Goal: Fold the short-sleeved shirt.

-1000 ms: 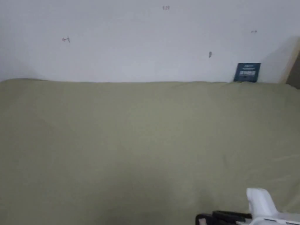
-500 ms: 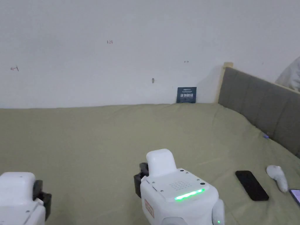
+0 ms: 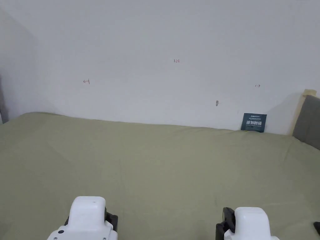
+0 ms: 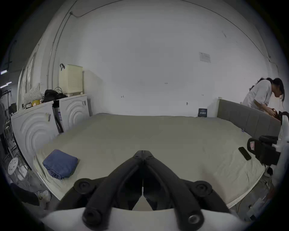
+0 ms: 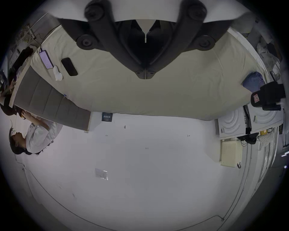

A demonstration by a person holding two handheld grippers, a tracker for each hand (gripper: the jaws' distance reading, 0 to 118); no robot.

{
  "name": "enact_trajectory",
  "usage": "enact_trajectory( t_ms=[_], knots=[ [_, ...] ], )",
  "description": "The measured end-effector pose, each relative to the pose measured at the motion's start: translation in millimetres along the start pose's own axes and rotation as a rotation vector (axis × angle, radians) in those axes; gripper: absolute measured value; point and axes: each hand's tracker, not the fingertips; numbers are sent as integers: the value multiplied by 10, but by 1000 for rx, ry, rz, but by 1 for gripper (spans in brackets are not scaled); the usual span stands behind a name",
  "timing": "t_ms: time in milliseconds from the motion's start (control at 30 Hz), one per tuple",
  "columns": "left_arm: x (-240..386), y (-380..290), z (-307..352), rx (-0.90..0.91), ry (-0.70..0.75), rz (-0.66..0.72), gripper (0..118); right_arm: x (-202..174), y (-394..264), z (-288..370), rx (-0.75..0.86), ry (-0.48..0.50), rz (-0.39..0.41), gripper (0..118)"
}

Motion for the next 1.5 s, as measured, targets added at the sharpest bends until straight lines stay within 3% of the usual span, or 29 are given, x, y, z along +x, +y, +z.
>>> enact_trajectory(
  t_ms=[67, 100, 133, 167, 200, 233, 300, 567, 1133, 1300, 1500],
  knots=[
    [5, 45, -60, -6, 11, -4, 0, -23, 23, -56, 0, -8, 0, 2],
    [-11, 55, -78, -7, 0, -1, 1, -34, 39, -77, -2, -10, 1, 11],
    [-28, 66, -91, -5, -26, 1, 14, -47, 41, -94, -3, -12, 2, 40],
    [-28, 76, -88, -4, -22, 0, 42, -70, 41, -109, -11, -32, 19, 76],
    [3, 77, -76, 1, -15, -2, 93, -100, 29, -131, -23, -70, 28, 109],
    [1, 80, -76, 8, -4, 1, 118, -93, 22, -135, -21, -98, 24, 115],
    [-32, 59, -12, 39, 1, -4, 118, -47, 11, -82, 5, -33, -2, 115],
    [38, 135, -6, 35, 5, 7, 118, -49, 69, 10, 27, -89, 24, 115],
    [-54, 183, 42, 51, 27, 42, 118, -25, 200, 130, 80, -101, 11, 115],
    [-69, 221, 63, 62, 28, 49, 118, -1, 232, 133, 61, -117, -34, 115],
    [-71, 259, 91, 65, 18, 50, 118, 57, 268, 128, 35, -66, -63, 115]
  ],
)
